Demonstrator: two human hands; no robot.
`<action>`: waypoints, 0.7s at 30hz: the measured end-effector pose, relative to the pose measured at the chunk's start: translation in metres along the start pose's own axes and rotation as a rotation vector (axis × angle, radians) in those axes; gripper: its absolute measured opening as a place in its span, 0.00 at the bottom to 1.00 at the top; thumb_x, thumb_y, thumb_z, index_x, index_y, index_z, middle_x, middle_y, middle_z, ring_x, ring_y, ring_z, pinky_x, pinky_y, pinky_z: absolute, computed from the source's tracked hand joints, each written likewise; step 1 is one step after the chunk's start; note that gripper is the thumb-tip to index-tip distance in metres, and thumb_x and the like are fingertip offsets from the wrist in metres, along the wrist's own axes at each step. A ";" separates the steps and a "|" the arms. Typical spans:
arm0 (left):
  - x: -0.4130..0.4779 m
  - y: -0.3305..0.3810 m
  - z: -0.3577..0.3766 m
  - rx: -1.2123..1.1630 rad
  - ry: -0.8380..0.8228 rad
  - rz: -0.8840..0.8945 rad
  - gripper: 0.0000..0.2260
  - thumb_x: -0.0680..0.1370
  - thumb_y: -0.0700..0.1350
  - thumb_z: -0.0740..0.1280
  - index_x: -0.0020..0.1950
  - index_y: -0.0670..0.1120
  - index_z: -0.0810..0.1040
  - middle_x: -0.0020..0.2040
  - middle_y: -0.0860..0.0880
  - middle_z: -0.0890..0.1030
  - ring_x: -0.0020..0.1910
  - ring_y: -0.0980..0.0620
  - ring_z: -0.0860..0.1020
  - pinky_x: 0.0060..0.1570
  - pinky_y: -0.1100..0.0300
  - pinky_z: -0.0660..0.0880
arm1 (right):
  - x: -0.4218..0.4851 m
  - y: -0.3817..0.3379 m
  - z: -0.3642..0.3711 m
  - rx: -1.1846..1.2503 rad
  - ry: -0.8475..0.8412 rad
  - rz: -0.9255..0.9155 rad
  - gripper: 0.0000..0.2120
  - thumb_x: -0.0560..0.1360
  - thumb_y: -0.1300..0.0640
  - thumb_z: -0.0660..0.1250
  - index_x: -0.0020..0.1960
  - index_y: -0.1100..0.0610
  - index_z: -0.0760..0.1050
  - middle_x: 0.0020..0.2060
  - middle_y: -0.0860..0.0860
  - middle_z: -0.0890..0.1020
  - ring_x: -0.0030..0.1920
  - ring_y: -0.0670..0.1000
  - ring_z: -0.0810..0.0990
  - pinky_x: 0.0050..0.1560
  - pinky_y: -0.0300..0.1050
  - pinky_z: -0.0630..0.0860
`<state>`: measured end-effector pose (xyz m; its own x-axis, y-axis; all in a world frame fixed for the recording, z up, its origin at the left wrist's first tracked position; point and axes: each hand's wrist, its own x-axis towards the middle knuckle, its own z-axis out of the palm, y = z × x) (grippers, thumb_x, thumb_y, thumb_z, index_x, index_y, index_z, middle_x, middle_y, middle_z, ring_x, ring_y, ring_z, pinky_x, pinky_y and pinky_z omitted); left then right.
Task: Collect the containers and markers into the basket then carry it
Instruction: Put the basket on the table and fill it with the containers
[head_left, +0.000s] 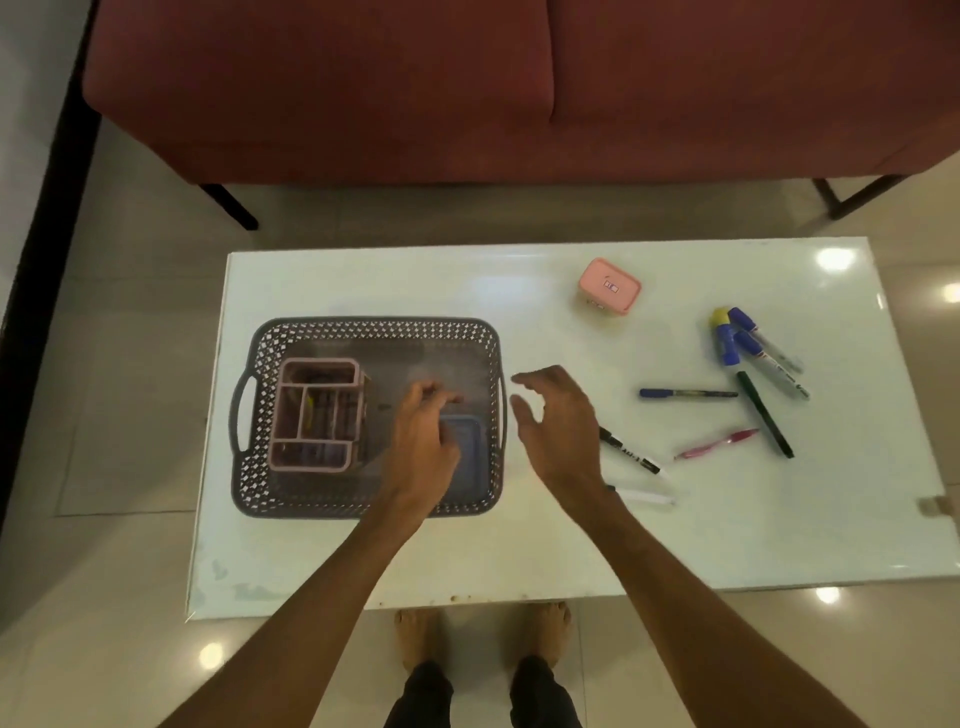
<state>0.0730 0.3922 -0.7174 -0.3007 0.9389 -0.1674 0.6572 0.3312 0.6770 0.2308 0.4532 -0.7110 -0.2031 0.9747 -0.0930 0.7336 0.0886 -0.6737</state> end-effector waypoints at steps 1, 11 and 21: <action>0.012 0.011 0.001 -0.019 0.007 0.027 0.19 0.76 0.30 0.63 0.63 0.44 0.78 0.65 0.48 0.72 0.62 0.48 0.74 0.62 0.59 0.73 | 0.013 0.009 -0.008 0.042 0.055 0.032 0.11 0.76 0.58 0.67 0.58 0.53 0.80 0.52 0.50 0.80 0.53 0.53 0.80 0.51 0.53 0.79; 0.116 0.079 0.045 -0.185 -0.011 0.104 0.21 0.73 0.30 0.61 0.60 0.48 0.79 0.62 0.51 0.76 0.57 0.52 0.77 0.57 0.54 0.78 | 0.132 0.090 -0.042 -0.280 0.068 0.112 0.33 0.74 0.57 0.72 0.76 0.56 0.63 0.74 0.58 0.65 0.70 0.62 0.67 0.62 0.61 0.76; 0.147 0.072 0.057 -0.214 -0.028 0.056 0.21 0.73 0.29 0.61 0.61 0.47 0.78 0.62 0.49 0.76 0.55 0.51 0.77 0.56 0.50 0.78 | 0.176 0.114 -0.037 -0.255 -0.145 0.106 0.35 0.71 0.54 0.71 0.75 0.47 0.62 0.62 0.55 0.72 0.57 0.63 0.74 0.45 0.49 0.71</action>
<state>0.1161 0.5592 -0.7341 -0.2469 0.9584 -0.1431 0.5099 0.2541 0.8219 0.3022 0.6427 -0.7770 -0.1932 0.9437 -0.2686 0.8911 0.0542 -0.4506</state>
